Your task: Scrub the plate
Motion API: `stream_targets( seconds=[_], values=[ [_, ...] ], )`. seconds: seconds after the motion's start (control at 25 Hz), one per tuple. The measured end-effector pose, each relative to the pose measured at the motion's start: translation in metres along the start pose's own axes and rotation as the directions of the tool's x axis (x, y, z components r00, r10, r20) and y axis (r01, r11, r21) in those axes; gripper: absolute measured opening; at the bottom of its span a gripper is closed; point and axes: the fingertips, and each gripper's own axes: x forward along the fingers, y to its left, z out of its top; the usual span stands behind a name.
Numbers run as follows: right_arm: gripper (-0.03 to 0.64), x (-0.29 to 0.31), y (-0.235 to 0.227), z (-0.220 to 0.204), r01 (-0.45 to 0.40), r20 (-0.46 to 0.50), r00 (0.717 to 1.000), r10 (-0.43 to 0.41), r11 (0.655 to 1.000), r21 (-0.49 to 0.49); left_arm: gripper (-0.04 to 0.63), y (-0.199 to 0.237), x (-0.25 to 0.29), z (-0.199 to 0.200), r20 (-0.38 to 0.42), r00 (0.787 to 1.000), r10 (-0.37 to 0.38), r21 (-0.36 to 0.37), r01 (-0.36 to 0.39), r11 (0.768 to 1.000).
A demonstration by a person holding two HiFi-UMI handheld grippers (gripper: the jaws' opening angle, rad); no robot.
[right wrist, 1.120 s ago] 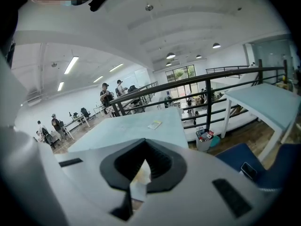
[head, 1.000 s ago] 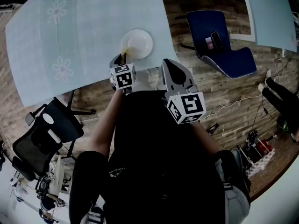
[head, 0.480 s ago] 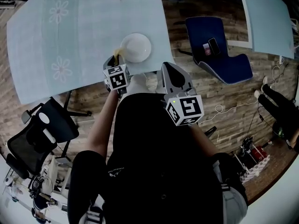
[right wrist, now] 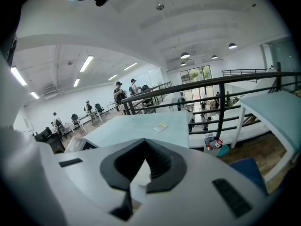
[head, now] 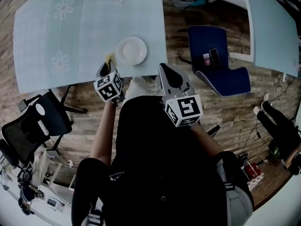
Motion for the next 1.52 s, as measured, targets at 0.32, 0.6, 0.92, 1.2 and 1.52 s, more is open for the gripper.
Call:
stream_targets(
  seconds=[0.32, 0.6, 0.92, 1.2, 1.52],
  values=[
    [0.009, -0.009, -0.013, 0.018, -0.113, 0.034, 0.993, 0.116, 0.992, -0.064, 0.069, -0.081, -0.088, 0.045, 0.251, 0.96, -0.122, -0.084, 0.147, 0.986],
    [0.009, -0.028, -0.022, 0.039, -0.181, 0.078, 0.978, 0.191, 0.975, -0.126, 0.069, -0.165, -0.166, 0.08, 0.486, 0.838, -0.248, 0.075, 0.243, 0.967],
    [0.009, -0.06, -0.027, 0.071, -0.236, 0.142, 0.953, 0.267, 0.951, -0.199, 0.069, -0.204, -0.224, 0.111, 0.649, 0.689, -0.321, 0.023, 0.404, 0.914],
    [0.009, -0.088, -0.032, 0.08, -0.242, 0.2, 0.933, 0.299, 0.934, -0.263, 0.069, -0.242, -0.228, 0.092, 0.623, 0.674, -0.398, 0.128, 0.413, 0.901],
    [0.009, -0.086, -0.045, 0.08, -0.251, 0.203, 0.933, 0.296, 0.943, -0.219, 0.069, -0.254, -0.233, 0.096, 0.64, 0.647, -0.416, 0.154, 0.422, 0.894]
  ],
)
